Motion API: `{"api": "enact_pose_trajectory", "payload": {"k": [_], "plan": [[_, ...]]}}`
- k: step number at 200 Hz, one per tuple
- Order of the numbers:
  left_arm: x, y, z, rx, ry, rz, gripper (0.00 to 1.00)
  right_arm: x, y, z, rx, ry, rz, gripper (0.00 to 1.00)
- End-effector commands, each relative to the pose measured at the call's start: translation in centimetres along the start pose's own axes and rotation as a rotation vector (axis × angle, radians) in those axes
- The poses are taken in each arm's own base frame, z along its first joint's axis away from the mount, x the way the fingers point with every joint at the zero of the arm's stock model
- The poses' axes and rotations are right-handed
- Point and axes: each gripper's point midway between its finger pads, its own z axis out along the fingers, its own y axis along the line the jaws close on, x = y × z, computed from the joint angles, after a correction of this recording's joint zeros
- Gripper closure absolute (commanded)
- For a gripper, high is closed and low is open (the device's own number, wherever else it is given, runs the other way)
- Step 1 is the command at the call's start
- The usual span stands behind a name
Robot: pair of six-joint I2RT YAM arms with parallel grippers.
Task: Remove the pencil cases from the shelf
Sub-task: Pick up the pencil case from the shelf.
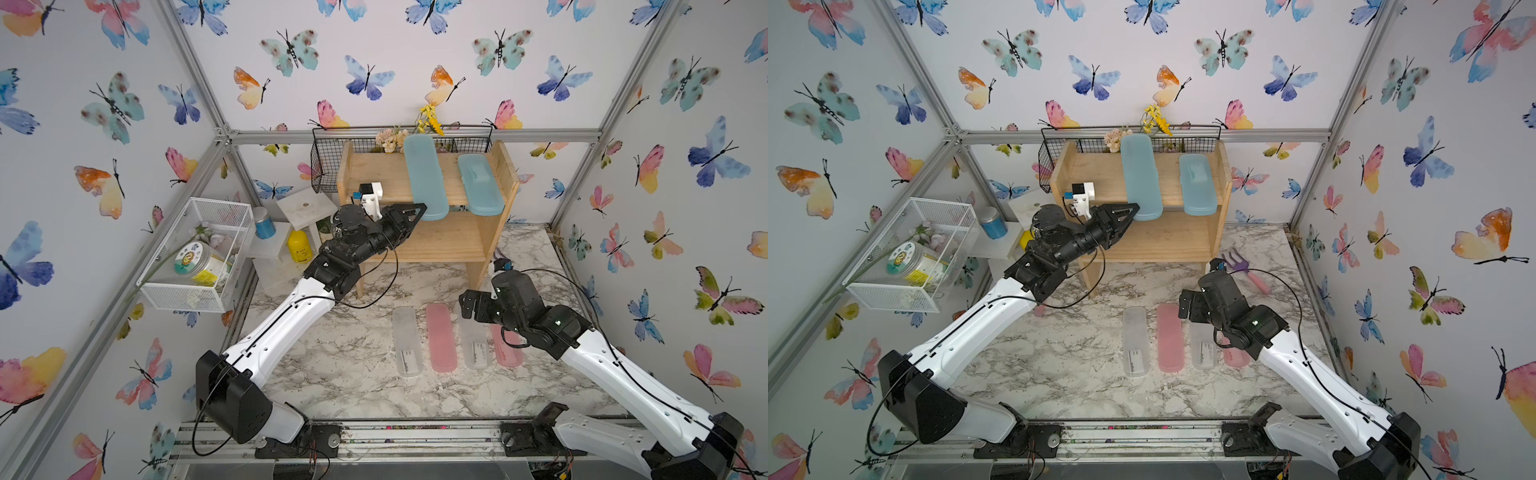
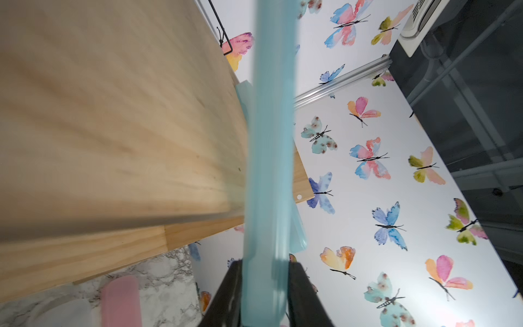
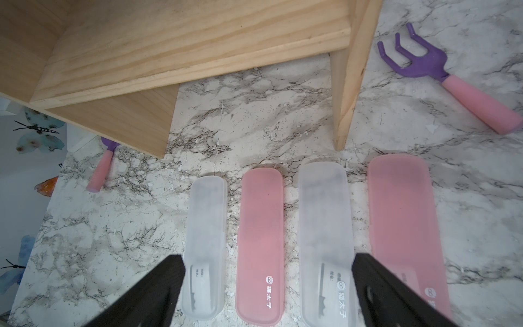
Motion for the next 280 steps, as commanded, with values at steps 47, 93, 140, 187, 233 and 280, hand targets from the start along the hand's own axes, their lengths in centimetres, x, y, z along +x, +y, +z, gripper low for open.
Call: {"api": "enact_pose_trajectory", "payload": {"k": [47,93,140,187,233,280], "plan": [[1.8,2.6,-4.9,-0.067,-0.045,0.183,0.83,-3.8,2.8,-5.3,-0.158,-0.101,-0.024,0.01],[4.1,4.6,-12.3,-0.164,-0.137,0.418,0.86,-7.0,9.6,-9.6,-0.441,-0.123,-0.072,0.01],[5.1,6.8,-19.0,-0.274,-0.200,0.517,0.89,-7.6,18.3,-10.4,-0.564,-0.156,-0.191,0.01],[6.0,7.6,-21.1,-0.285,-0.193,0.507,0.91,-6.1,26.6,-7.3,-0.641,-0.119,-0.276,0.01],[6.5,7.9,-21.5,-0.284,-0.174,0.497,0.93,-6.1,30.6,-5.4,-0.693,-0.120,-0.304,0.01],[7.0,8.5,-21.8,-0.280,-0.166,0.479,0.94,-6.0,32.3,-4.2,-0.707,-0.107,-0.322,0.01]]}}
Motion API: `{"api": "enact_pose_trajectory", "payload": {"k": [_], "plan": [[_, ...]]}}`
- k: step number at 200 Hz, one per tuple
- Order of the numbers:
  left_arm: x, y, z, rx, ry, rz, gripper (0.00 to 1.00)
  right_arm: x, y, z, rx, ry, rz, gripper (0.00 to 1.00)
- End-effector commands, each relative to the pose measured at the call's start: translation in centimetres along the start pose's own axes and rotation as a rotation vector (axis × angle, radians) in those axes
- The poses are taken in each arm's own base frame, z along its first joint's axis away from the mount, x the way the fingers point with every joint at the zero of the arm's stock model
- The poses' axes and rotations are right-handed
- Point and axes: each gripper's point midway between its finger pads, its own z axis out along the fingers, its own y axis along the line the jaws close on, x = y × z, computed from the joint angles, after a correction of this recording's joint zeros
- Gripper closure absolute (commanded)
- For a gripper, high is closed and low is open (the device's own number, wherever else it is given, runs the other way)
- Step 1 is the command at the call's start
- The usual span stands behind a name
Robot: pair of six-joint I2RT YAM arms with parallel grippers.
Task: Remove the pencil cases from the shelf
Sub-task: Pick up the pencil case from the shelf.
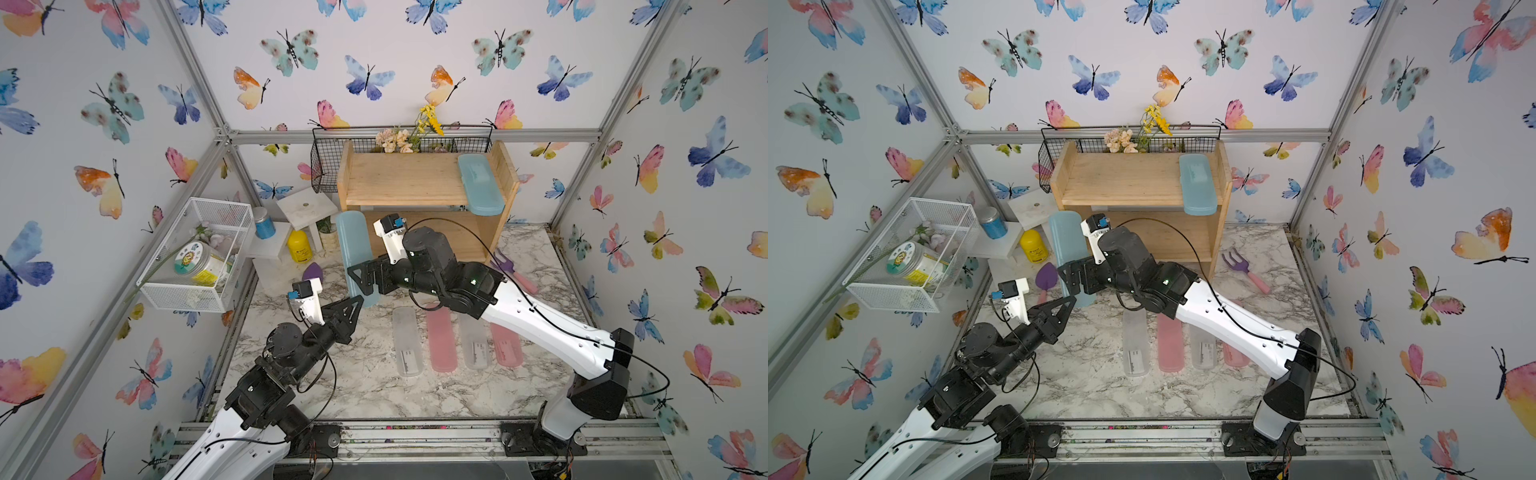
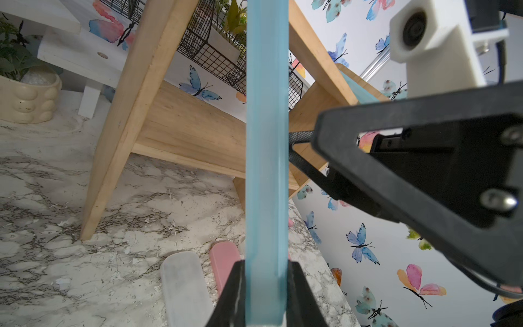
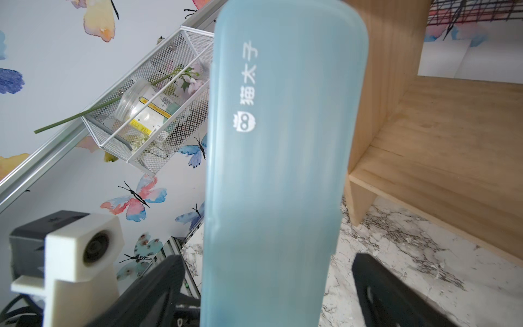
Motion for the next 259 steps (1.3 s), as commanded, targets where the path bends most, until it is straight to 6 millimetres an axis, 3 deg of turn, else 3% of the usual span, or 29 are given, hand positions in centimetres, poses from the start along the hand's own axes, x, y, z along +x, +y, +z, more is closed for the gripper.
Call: {"api": "enact_pose_trajectory", "payload": {"k": [1,39,103,206,247,259], "plan": [[-0.4,-0.1,-0.4,0.006,-0.027,-0.003,0.94,-0.8,1.5,0.3,-0.055,-0.018,-0.024,0.01],[-0.2,0.1,-0.5,0.008,-0.024,-0.007,0.94,-0.1,1.6,2.0,-0.062,0.017,-0.020,0.01],[-0.4,0.2,-1.0,0.000,-0.033,-0.005,0.94,0.9,-1.4,3.1,0.090,0.034,-0.005,0.01],[-0.5,0.3,-1.5,-0.001,-0.041,-0.006,0.94,2.4,0.3,5.0,-0.038,0.079,0.029,0.01],[-0.3,0.6,-1.6,-0.008,-0.039,-0.004,0.94,1.8,0.2,4.7,-0.023,0.064,0.042,0.09],[-0.3,0.5,-1.6,-0.007,-0.037,-0.005,0.88,1.6,0.0,4.5,-0.008,0.060,0.042,0.12]]}}
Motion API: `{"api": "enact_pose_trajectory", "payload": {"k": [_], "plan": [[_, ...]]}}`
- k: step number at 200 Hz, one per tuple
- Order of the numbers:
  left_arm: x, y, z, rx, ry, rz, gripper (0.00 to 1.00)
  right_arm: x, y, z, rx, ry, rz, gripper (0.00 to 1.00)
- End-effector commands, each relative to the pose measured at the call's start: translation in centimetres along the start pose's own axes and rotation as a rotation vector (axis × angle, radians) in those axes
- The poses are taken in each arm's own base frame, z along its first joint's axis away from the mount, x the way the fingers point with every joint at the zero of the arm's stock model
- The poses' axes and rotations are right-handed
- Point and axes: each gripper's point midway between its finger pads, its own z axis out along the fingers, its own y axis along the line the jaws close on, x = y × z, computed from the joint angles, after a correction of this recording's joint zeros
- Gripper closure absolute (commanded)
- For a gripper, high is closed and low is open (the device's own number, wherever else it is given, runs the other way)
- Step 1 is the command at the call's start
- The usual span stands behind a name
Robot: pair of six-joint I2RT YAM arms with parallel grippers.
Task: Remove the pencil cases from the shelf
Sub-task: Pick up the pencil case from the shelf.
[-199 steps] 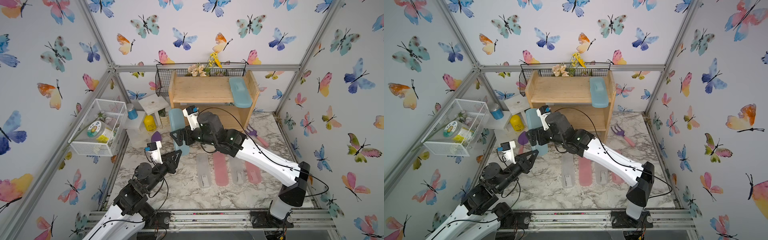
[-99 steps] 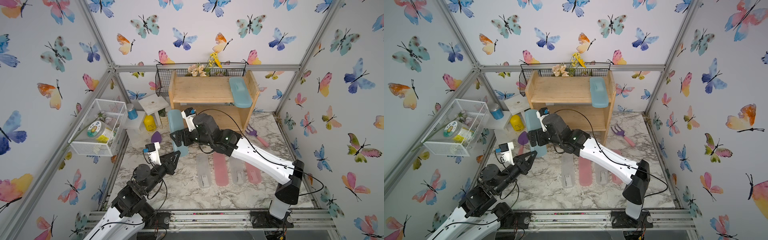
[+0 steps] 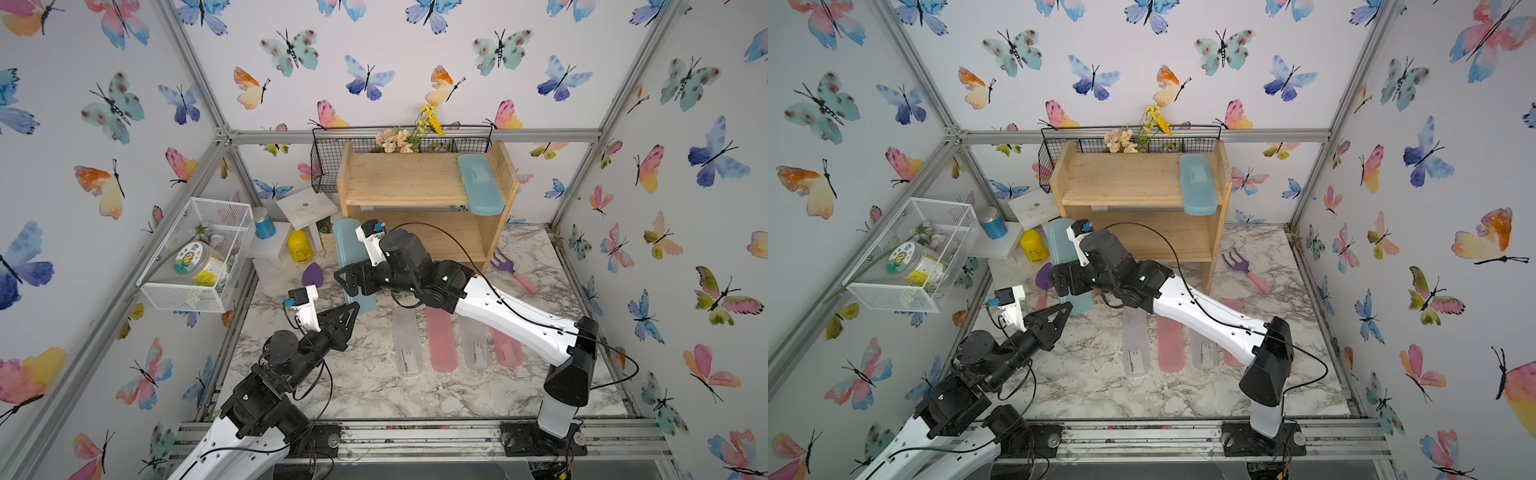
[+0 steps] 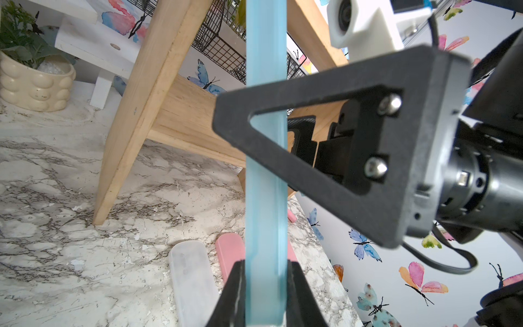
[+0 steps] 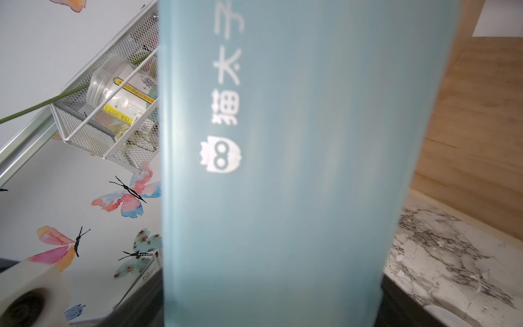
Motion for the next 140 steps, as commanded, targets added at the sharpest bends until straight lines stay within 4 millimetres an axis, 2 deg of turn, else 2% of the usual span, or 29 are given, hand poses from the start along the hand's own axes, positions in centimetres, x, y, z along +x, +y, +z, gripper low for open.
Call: {"api": "enact_pose_trajectory", "payload": {"k": [1,21,34,54,80,101,128,140], "plan": [[-0.9,-0.3,-0.4,0.008,-0.037,0.009,0.88,-0.6,0.2,-0.2,0.002,-0.014,0.008,0.12],[-1.0,-0.2,-0.5,-0.006,-0.037,0.016,0.74,-0.6,-0.1,-0.5,0.022,-0.014,0.004,0.16],[-1.1,-0.1,-0.5,-0.015,-0.041,0.021,0.59,-0.5,-0.5,-0.7,0.046,-0.012,-0.002,0.18],[-1.3,0.1,-0.6,-0.029,-0.044,0.027,0.43,-0.3,-1.2,-1.1,0.078,-0.013,-0.009,0.23],[-1.3,0.3,-0.5,-0.042,-0.046,0.029,0.24,-0.1,-1.8,-1.7,0.106,-0.017,-0.009,0.35],[-1.2,0.4,-0.3,-0.049,-0.045,0.030,0.17,0.1,-2.3,-2.1,0.120,-0.024,-0.006,0.48],[-1.2,0.9,-0.6,-0.069,-0.048,0.029,0.00,0.8,-3.4,-2.9,0.162,-0.024,-0.001,0.48],[-1.2,1.3,-0.9,-0.083,-0.058,0.028,0.01,1.2,-4.2,-3.4,0.191,-0.021,0.002,0.48]]}}
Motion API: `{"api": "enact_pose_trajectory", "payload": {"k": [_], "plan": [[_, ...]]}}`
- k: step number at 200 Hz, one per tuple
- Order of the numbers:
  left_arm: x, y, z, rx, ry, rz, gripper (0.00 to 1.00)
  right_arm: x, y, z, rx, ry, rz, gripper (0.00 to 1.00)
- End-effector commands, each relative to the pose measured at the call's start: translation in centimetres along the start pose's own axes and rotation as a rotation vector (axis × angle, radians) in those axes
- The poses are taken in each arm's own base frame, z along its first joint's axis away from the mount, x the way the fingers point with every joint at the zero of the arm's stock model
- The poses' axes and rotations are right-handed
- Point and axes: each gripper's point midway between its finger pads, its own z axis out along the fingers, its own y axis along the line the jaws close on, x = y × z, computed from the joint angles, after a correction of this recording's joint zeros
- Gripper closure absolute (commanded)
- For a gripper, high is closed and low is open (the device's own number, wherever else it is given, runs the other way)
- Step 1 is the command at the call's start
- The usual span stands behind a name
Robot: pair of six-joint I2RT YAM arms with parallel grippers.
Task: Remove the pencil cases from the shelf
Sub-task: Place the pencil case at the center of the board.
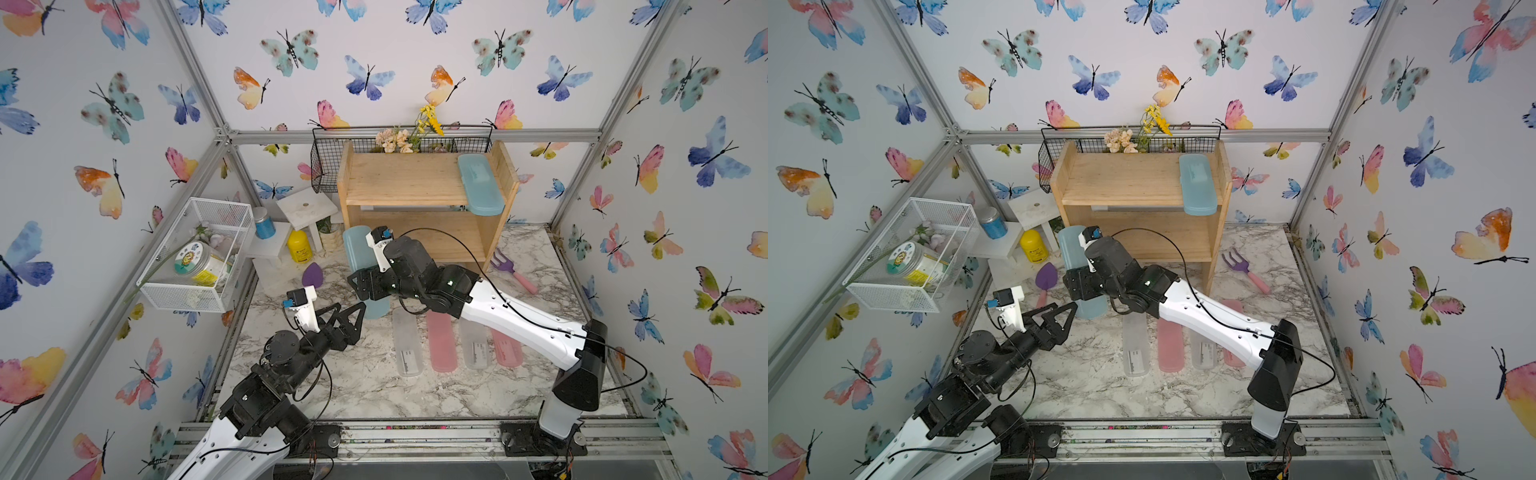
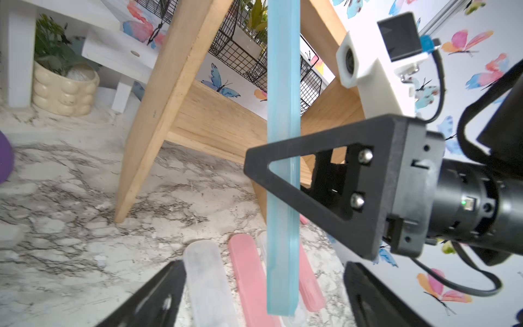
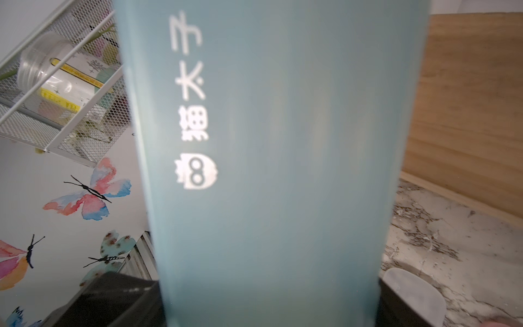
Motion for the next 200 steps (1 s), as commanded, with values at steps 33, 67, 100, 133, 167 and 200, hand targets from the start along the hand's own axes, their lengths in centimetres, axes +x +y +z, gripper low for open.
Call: {"api": "enact_pose_trajectory", "payload": {"k": [33,67,100,133,167,200], "plan": [[-1.7,1.7,-1.6,-0.093,-0.094,-0.006,0.01,1.0,-4.6,-3.6,0.136,-0.042,0.036,0.48],[-2.9,3.5,-2.7,-0.211,-0.145,-0.007,0.01,5.2,-6.9,-5.1,0.171,0.017,0.093,0.46],[-3.9,4.9,-3.0,-0.311,-0.186,0.011,0.01,14.2,-8.9,-3.5,0.148,0.196,0.234,0.45],[-3.4,5.4,-2.1,-0.347,-0.163,0.016,0.01,19.5,-7.1,-0.8,0.115,0.278,0.317,0.45],[-2.3,5.8,-1.3,-0.356,-0.123,0.010,0.01,21.9,-4.4,3.2,0.121,0.336,0.332,0.45],[-1.8,6.1,-1.1,-0.359,-0.109,0.009,0.01,23.5,-4.1,6.8,0.151,0.374,0.379,0.42]]}}
